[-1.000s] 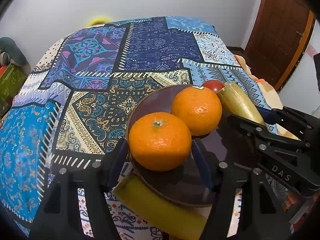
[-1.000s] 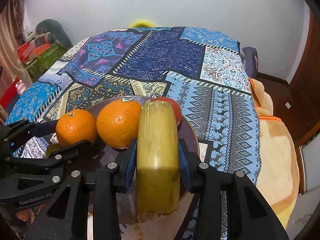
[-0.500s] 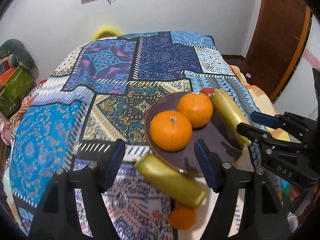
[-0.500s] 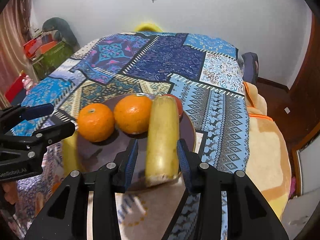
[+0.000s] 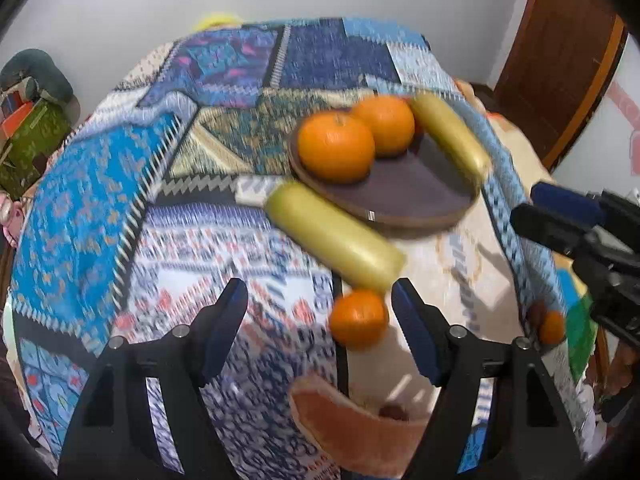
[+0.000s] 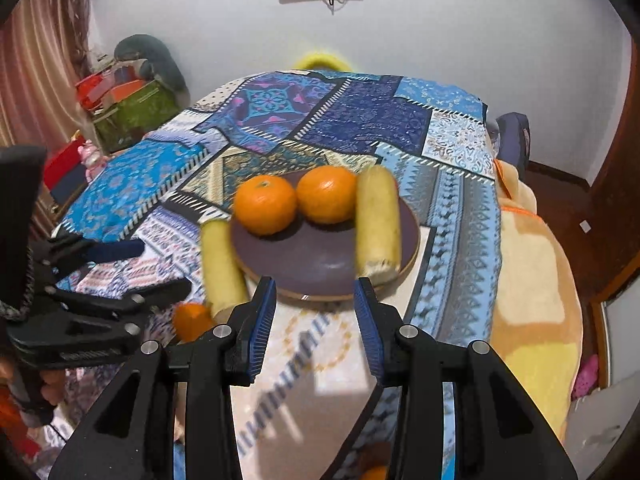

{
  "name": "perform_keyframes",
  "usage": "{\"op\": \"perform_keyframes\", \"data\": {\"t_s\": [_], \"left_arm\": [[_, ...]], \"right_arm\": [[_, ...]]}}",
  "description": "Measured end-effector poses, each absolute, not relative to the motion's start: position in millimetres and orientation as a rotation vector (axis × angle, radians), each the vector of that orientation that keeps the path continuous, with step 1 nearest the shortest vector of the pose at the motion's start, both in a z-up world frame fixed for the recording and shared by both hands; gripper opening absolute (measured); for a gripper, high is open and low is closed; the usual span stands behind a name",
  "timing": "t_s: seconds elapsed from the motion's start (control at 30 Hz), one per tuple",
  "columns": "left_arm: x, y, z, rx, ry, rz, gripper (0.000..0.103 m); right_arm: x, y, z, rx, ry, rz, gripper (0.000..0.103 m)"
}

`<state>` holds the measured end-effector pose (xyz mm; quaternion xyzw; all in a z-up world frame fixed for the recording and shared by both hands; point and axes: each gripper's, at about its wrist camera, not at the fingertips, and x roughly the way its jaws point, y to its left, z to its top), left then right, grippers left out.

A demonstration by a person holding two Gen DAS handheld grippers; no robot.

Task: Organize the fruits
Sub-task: 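Grasp a small tangerine with the left gripper while the right gripper grasps the second yellow cylinder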

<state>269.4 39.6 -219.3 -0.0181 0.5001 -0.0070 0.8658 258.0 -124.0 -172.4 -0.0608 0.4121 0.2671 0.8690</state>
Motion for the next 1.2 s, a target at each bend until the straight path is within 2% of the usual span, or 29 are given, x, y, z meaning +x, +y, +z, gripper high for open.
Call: {"op": "perform_keyframes", "data": {"t_s": [0.2,0.27,0.4,0.9,1.07,1.2], "left_arm": [[258,28,-236,-0.024,1.07,-0.03,0.072],[260,27,-241,-0.031,1.077,-0.037,0.065],[262,30,-247,-0.1,1.086,-0.098,0.037],[242,110,-233,-0.161,1.015,0.017,0.037],[240,115,-235,-0.175,1.012,0.02,0.037],[240,110,-233,-0.16,1.004,0.018,0.037]], "right_arm": [[248,-118,-180,-0.143,0.882,0.576,0.037],[246,-116,-183,-0.148,0.891,0.58,0.037],[246,-108,-189,-0.15,0.912,0.599,0.037],[266,-44,-221,-0.227,0.985,0.676,0.037],[273,-30,-230,-0.252,1.001,0.681,0.04],[266,-32,-229,-0.265,0.992,0.695,0.037]]}}
